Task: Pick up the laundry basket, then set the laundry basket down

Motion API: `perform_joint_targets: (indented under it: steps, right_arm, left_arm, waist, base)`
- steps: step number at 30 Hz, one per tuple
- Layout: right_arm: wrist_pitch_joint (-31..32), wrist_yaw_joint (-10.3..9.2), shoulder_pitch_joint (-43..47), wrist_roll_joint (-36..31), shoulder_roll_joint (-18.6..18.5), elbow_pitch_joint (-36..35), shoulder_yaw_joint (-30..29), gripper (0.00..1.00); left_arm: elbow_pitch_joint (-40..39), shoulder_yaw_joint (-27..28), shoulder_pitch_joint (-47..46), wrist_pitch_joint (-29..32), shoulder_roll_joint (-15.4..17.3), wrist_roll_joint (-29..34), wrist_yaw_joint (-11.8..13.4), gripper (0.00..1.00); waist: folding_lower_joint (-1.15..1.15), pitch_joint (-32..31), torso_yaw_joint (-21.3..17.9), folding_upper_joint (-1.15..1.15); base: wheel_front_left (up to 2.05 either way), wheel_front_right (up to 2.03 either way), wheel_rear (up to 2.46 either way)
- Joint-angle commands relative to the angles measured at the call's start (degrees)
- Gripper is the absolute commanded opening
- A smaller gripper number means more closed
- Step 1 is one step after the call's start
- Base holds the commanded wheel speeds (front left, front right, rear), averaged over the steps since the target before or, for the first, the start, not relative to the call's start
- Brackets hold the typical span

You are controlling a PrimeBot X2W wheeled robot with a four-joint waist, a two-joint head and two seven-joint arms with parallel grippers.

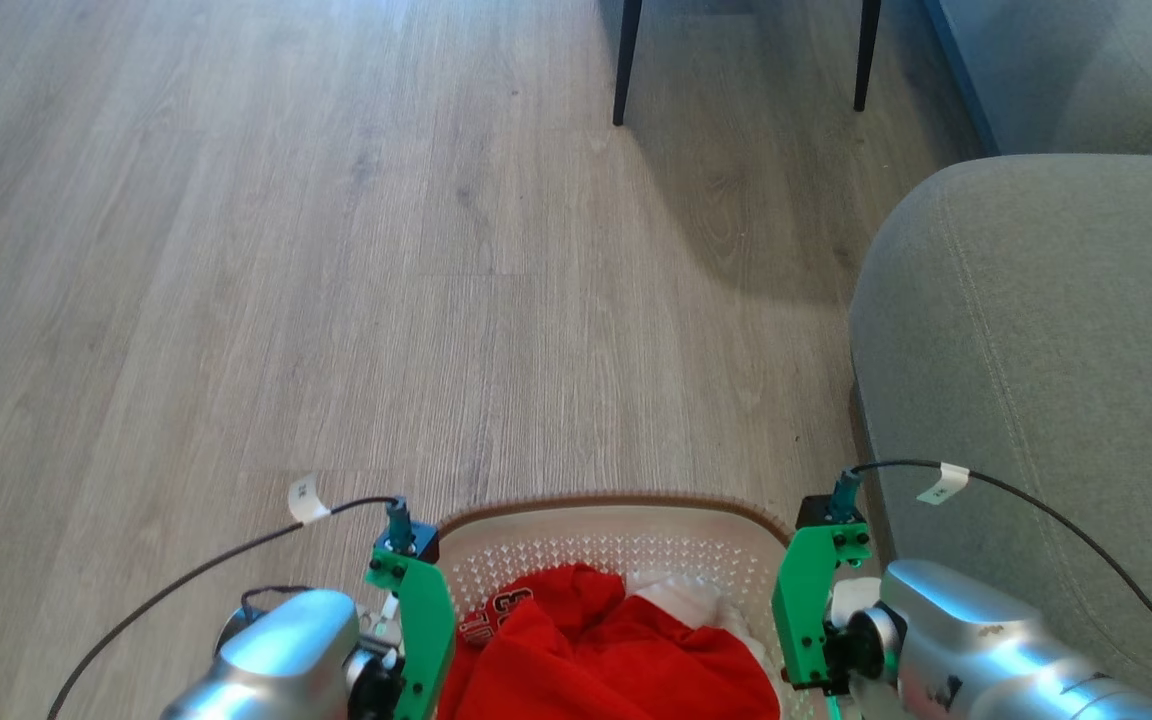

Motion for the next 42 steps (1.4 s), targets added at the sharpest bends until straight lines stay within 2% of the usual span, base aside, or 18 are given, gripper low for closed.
perform_joint_targets:
  steps: [1,42]
  right_arm:
    - [0.2,1.43,-2.0,-0.2,1.1,-1.9,0.4,0.00]
    - [0.3,1.43,-1.7,-0.7,0.7,-2.1,0.4,0.00]
  left_arm:
    - [-0.3,-0.1,-2.4,-0.1,1.3,0.5,-0.4,0.00]
    - [1.1,-0.1,-2.5,-1.2,0.2,0.5,-0.4,0.00]
  waist:
    - [0.00,-0.1,0.0,0.00]
    - [0.00,0.5,-1.4,0.00]
  base:
    - [0.00,0.00,0.00]
    - [0.00,0.00,0.00]
